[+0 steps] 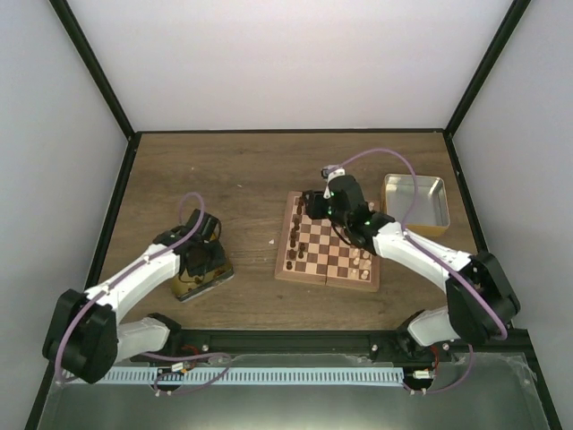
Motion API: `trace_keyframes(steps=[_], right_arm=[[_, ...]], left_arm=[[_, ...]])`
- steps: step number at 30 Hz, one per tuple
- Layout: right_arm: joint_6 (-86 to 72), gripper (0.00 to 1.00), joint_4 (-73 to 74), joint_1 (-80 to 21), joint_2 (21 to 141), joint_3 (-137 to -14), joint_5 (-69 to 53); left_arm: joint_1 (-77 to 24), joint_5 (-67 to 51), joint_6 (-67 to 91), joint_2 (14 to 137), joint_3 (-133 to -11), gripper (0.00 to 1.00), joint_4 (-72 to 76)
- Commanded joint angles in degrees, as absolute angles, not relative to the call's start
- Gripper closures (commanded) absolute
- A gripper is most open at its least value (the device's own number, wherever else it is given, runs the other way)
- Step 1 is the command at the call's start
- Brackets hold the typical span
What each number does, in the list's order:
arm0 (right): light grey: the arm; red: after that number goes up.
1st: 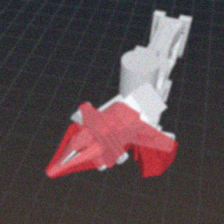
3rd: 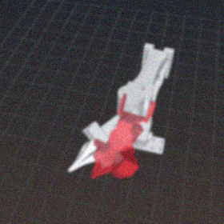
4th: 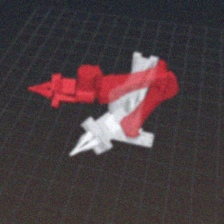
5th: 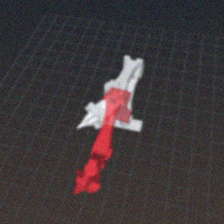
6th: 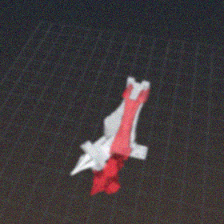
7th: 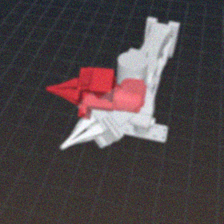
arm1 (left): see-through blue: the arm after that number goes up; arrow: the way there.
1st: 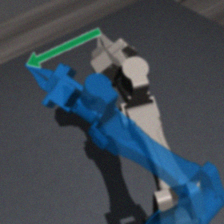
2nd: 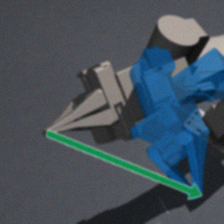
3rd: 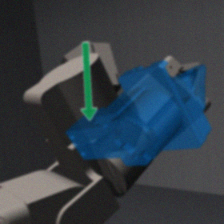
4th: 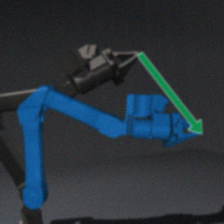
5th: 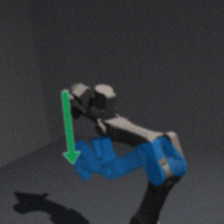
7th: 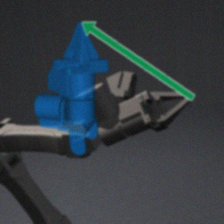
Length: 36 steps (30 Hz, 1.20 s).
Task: Set up the chess pieces on the board
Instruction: Adjust the storage box at the center of the board.
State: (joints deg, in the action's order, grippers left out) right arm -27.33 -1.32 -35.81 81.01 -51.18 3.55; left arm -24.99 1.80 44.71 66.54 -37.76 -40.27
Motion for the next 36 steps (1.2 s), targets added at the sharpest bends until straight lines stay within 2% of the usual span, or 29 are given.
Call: trace_keyframes(steps=[1, 6, 12, 19, 30, 36], right_arm=[[-29.6, 0.57, 0.8, -35.5, 78.2, -49.4, 2.3], [-30.2, 0.57, 1.3, -35.5, 76.9, -48.7, 2.4], [-30.3, 0.57, 1.6, -35.6, 76.0, -48.6, 2.4], [-30.4, 0.57, 1.9, -35.5, 75.4, -48.3, 2.4], [-30.7, 0.57, 2.2, -35.5, 74.6, -48.0, 1.5], [-30.9, 0.56, 2.2, -35.5, 74.8, -48.1, 0.6]], left_arm=[[-24.7, -6.7, 41.0, 70.5, -38.6, 0.7, -37.6], [-24.7, -12.5, 36.5, 75.4, -40.7, 0.71, -34.2], [-23.3, -11.5, 35.8, 79.5, -45.7, 0.7, -30.0], [-17.3, -10.1, 37.4, 85.7, -48.4, 0.7, -22.4], [-11.1, 0.6, 38.0, 95.7, -54.7, 0.7, -21.0], [-8.1, 5.3, 39.7, 96.0, -54.0, 0.71, -22.8]])
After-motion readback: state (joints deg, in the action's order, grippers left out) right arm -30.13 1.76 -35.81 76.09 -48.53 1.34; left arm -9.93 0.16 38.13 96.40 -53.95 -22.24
